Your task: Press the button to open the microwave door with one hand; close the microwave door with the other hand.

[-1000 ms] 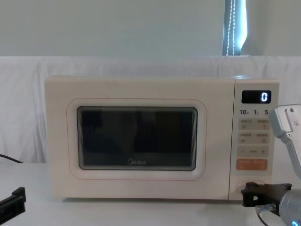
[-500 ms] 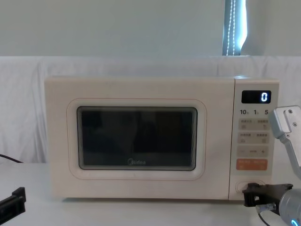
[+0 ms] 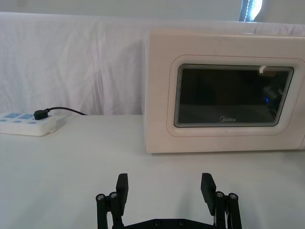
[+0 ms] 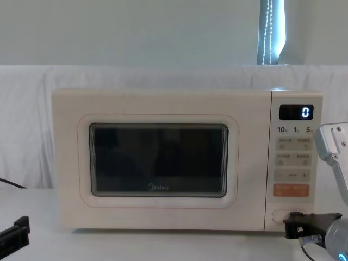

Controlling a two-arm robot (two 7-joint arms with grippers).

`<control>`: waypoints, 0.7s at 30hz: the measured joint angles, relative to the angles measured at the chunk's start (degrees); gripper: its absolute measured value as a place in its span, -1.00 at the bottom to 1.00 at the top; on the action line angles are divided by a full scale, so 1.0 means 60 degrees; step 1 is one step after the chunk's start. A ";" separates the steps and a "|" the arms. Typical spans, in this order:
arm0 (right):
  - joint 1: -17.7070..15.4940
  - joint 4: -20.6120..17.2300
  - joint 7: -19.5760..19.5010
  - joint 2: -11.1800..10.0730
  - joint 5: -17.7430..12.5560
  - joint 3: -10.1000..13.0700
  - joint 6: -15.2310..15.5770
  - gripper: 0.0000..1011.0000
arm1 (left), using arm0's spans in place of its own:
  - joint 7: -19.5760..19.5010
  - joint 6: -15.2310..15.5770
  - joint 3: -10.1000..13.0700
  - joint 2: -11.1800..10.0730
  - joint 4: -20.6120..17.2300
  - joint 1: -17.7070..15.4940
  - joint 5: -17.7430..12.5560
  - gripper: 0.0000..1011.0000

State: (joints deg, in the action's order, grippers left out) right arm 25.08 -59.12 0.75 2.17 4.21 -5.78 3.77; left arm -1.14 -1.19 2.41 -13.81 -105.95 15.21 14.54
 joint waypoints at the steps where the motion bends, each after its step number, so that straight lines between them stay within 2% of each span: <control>1: 0.0005 0.0008 0.0000 0.0002 0.0000 0.0006 -0.0001 -1.00 | 0.0000 0.0000 0.0000 0.0000 0.0000 0.0000 -0.0001 0.98; 13: 0.0180 0.0216 -0.0014 0.0058 0.0006 0.0054 -0.0022 -1.00 | 0.0000 0.0000 0.0001 0.0000 0.0000 0.0000 -0.0001 0.98; 21: 0.0393 0.0567 -0.0040 0.0120 0.0007 0.0083 -0.0165 -1.00 | 0.0000 0.0000 0.0001 0.0000 0.0000 0.0000 0.0000 0.98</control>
State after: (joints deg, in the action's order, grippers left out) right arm 27.44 -55.72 0.51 2.89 4.25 -5.28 2.78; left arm -1.14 -1.19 2.41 -13.81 -105.95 15.21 14.54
